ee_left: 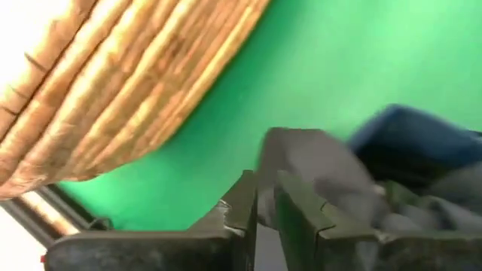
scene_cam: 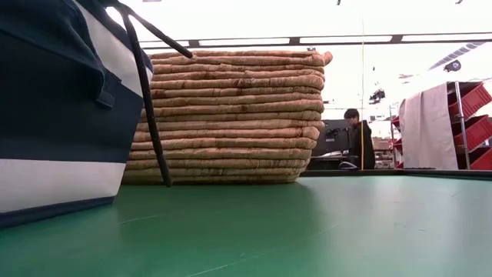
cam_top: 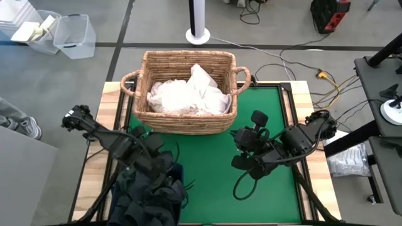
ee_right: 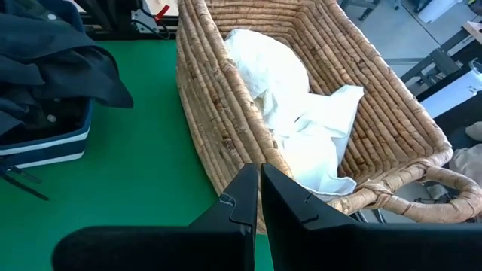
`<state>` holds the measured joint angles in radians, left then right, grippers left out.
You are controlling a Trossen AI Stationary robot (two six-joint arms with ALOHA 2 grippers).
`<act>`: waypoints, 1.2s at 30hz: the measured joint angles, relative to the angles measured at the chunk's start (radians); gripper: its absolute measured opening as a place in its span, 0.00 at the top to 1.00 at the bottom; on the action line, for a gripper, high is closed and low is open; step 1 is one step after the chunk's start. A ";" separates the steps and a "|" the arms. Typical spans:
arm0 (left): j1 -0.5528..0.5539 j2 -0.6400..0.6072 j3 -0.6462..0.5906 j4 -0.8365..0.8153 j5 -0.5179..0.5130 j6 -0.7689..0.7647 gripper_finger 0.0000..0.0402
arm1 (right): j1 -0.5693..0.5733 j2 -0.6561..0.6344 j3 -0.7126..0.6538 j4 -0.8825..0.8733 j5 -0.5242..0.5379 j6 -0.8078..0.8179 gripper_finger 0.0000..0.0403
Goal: Sort clothes
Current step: Put the black shorts into the laundry bin
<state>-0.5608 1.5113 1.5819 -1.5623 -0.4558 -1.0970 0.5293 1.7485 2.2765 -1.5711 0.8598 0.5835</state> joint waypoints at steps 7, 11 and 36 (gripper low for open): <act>0.101 -0.092 -0.200 0.184 0.231 0.034 0.92 | 0.000 0.000 0.000 0.000 0.006 0.000 0.97; 0.115 -0.166 -0.323 0.405 0.376 0.020 0.89 | 0.000 0.000 0.000 0.000 0.006 0.000 0.97; 0.110 -0.108 -0.449 0.463 0.373 0.038 0.76 | 0.000 0.000 0.000 0.001 0.006 0.000 0.97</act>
<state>-0.4507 1.4033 1.1332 -1.0988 -0.0830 -1.0592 0.5293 1.7481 2.2765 -1.5703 0.8654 0.5838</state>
